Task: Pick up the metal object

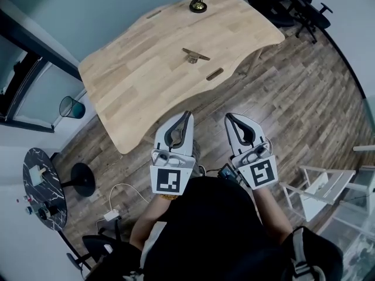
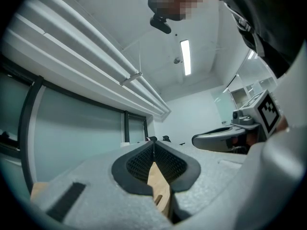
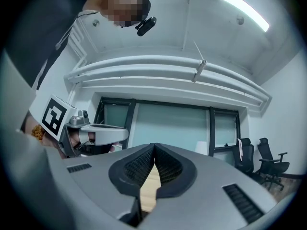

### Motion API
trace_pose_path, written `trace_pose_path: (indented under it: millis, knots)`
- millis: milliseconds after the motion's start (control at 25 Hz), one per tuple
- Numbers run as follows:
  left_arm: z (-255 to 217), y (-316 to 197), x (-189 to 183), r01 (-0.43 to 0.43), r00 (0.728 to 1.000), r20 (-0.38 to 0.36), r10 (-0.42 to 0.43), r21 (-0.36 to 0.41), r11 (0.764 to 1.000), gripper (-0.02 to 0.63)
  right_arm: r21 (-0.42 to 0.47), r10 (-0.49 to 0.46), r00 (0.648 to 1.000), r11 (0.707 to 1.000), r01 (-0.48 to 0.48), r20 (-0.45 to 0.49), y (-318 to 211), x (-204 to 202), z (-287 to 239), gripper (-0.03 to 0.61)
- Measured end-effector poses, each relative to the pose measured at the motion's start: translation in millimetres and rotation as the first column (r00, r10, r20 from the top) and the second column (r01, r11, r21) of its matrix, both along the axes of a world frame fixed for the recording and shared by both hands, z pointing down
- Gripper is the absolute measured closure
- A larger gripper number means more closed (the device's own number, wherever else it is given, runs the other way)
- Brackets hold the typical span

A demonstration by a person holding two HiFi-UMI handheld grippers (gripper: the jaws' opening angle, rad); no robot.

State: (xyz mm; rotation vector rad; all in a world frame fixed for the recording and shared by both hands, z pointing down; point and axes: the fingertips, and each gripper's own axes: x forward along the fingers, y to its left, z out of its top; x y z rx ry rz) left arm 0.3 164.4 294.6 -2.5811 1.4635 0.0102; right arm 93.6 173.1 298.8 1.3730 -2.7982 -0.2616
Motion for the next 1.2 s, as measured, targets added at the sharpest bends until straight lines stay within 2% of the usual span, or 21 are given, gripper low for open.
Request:
trace_pose_path:
  millis: [480,600,720,840,1040,1200]
  knots:
    - [-0.1,-89.6,-19.2,0.001,1.000,0.008,-0.001,-0.047,0.999,0.591,-0.021,0.006,0.998,1.000,-0.007,-0.055,-97.5,-11.2,-3.2,0.575]
    - [3.6,-110.1,-27.9,0.008,1.000,0.001,-0.008,-0.059,0.998,0.591,-0.028,0.007,0.996,1.000,-0.009,-0.084,-119.1,-14.3,3.1,0.575]
    - [3.2,-133.9,-35.4,0.014,1.000,-0.020,-0.015,-0.037,0.999,0.591,-0.060,0.006,0.995,0.998,-0.011,-0.095,-141.7,-18.2,8.3,0.575]
    - [11.1,-152.5,-45.1,0.028,0.999,-0.023,-0.030,-0.068,0.997,0.591,-0.095,0.009,0.994,0.995,-0.019,-0.110,-160.5,-19.5,12.7,0.575]
    - [13.6,-188.8,-60.3,0.044,0.998,-0.035,-0.046,-0.055,0.997,0.591,-0.097,0.014,0.993,0.995,-0.025,-0.117,-200.6,-27.3,7.6,0.575]
    - [21.5,-210.4,-73.0,0.057,0.997,-0.048,-0.061,-0.078,0.995,0.591,-0.100,0.004,0.989,0.995,-0.019,-0.146,-227.9,-35.1,11.3,0.575]
